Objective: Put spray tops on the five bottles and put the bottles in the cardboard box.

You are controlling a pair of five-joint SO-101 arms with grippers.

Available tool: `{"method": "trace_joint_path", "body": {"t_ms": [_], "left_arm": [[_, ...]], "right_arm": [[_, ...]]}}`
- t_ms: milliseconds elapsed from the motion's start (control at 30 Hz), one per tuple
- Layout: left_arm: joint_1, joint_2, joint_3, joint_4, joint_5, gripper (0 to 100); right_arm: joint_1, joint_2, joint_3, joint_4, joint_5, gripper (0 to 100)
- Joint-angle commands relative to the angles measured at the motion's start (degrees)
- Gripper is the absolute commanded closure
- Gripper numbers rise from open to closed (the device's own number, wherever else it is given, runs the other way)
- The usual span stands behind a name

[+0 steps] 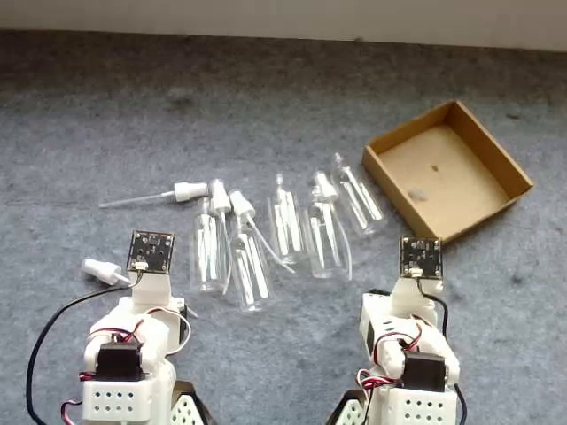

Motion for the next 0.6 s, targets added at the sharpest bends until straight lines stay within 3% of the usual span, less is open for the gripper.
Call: {"method": "trace_joint_path", "body": {"t_ms": [0, 333, 567], "left_arm": [[-0.66, -0.22, 1.10, -0.44, 0.62, 100], [-0.66, -0.22, 1.10, -0.44, 0.62, 100], [-0.66, -0.22, 1.10, -0.44, 0.62, 100]], "right_arm": [[0.84, -0.22, 8.13, -6.90, 0.44, 99.2], [0.84, -0.22, 7.78, -12.26, 0.53, 99.1], [0.92, -0.22, -3.12, -13.41, 0.53, 99.1]]}}
